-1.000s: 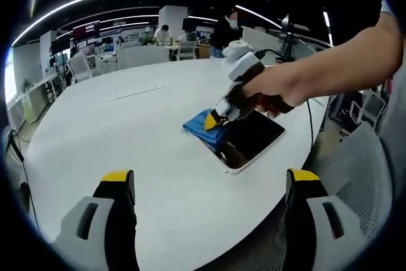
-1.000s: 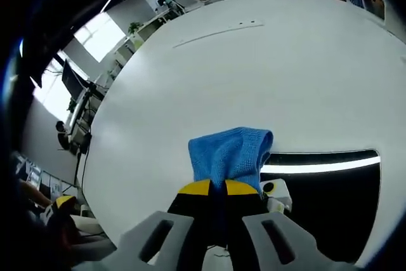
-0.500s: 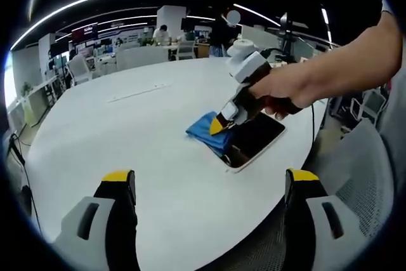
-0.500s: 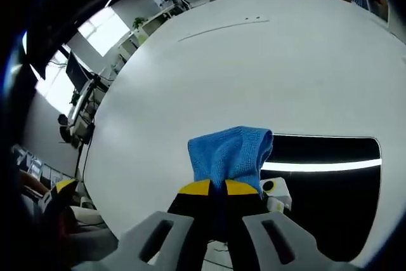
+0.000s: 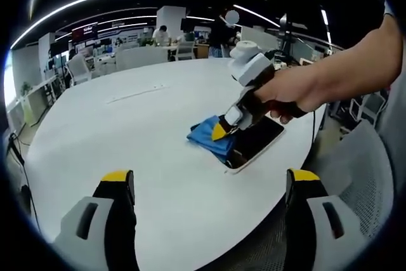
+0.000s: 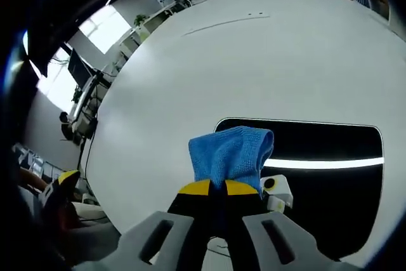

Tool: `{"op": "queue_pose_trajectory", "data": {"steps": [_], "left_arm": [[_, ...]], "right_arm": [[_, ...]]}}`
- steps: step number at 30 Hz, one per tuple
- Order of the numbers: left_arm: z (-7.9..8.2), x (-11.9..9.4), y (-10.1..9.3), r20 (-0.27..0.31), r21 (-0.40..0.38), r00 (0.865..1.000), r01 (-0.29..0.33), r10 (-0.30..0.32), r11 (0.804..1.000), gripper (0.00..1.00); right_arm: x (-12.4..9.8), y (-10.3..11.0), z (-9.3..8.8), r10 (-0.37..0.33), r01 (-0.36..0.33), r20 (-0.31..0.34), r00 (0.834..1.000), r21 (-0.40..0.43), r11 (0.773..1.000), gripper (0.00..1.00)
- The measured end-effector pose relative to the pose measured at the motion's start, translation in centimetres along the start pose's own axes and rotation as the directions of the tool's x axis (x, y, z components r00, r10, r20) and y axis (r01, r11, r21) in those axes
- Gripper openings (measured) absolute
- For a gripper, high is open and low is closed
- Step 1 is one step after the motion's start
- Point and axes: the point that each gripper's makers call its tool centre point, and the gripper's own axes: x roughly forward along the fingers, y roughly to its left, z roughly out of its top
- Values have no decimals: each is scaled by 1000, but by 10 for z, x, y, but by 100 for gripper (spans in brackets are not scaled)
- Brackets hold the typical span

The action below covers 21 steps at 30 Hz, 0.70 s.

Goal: Wipe the mirror surface with the cleaning cloth until all visible marks leave the cleaned area.

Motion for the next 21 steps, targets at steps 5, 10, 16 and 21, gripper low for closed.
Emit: {"op": "queue_pose_trajectory", "data": {"steps": [5, 10, 16, 21], "left_arm": [[2, -1, 4, 8, 0, 1000, -14, 14, 1000, 99], [2, 0, 4, 7, 1, 1000, -12, 12, 1000, 99], [2, 0, 2, 2, 4, 1000, -7, 7, 1000, 99], [1, 1, 2, -1, 6, 1000, -7, 7, 1000, 99]], "right_arm": [[1, -1, 1, 3, -3, -5, 1000, -16, 1000, 1], [1, -1, 2, 0, 0, -2, 1000, -15, 1000, 0], [1, -2, 2, 0, 0, 13, 1000, -15, 1000, 0], [0, -5, 2, 3, -3, 11, 1000, -11, 1000, 0]]}}
